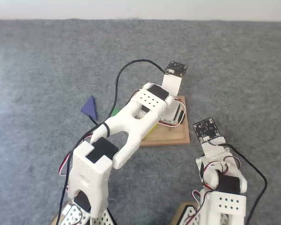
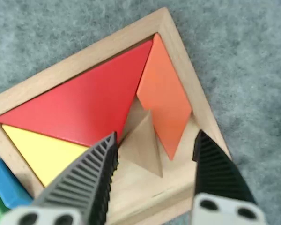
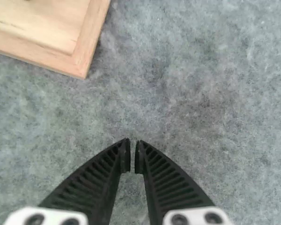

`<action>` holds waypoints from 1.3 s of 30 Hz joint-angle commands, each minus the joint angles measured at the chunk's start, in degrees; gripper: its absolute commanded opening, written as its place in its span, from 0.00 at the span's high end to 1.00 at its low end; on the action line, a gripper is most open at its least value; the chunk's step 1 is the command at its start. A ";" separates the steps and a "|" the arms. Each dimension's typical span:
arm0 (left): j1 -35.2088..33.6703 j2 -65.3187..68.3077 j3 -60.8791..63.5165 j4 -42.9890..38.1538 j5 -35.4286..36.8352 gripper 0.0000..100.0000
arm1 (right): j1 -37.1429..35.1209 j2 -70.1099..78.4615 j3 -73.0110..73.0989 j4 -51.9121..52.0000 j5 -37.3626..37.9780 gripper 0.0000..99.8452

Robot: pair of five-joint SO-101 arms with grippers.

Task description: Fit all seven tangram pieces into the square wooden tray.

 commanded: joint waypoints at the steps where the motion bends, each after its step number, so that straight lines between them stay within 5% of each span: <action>1: -0.88 -1.05 -2.77 0.44 0.18 0.75 | -0.48 -0.57 -1.23 -1.10 -0.53 0.96; 23: -12.48 -6.77 -3.21 0.53 -2.55 0.75 | -0.31 -0.57 -1.23 -1.01 -0.44 0.96; 30: -22.15 -21.98 8.92 0.88 -5.54 0.75 | -0.40 -0.57 -1.23 -0.92 -0.26 0.96; 39: -29.89 -23.74 23.43 1.85 -13.98 0.74 | -0.48 -0.57 -1.23 -0.84 -0.26 0.96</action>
